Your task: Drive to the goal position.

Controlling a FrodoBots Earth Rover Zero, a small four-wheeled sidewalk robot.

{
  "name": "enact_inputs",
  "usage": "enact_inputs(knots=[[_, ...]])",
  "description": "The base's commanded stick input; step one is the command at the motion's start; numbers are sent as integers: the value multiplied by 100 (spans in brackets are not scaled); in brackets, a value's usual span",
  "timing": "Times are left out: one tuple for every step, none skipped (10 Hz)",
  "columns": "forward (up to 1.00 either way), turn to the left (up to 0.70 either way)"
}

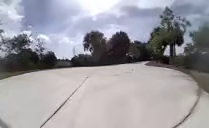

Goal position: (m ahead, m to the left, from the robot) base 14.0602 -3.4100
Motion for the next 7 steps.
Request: enact_inputs(knots=[[85, -34], [85, -34], [85, -34], [85, -34], [85, -34], [85, -25], [85, -7]])
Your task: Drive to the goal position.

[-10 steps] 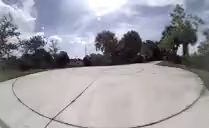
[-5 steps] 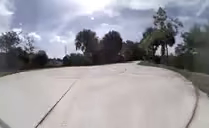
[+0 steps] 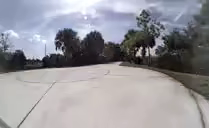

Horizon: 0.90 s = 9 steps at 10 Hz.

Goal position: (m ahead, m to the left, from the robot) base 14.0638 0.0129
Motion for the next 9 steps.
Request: enact_inputs(knots=[[85, -1], [85, 0], [85, 0], [85, 0], [85, 0], [85, 0], [85, 0], [85, 0], [85, 0]])
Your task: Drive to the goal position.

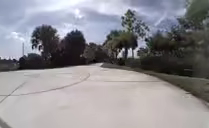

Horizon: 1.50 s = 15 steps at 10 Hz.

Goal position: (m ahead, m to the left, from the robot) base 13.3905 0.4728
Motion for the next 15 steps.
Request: enact_inputs(knots=[[85, 0], [85, 0], [85, 0], [85, 0], [85, 0], [85, 0], [85, 0], [85, 0], [85, 0], [85, 0], [85, 0], [85, 0], [85, 0], [85, 0], [85, 0]])
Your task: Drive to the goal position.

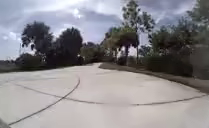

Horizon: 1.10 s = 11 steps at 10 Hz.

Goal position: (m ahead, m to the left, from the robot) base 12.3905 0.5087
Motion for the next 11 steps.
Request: enact_inputs(knots=[[85, 0], [85, 0], [85, 0], [85, 0], [85, 0], [85, 14], [85, 28], [85, 34], [85, 34], [85, 34], [85, 34]])
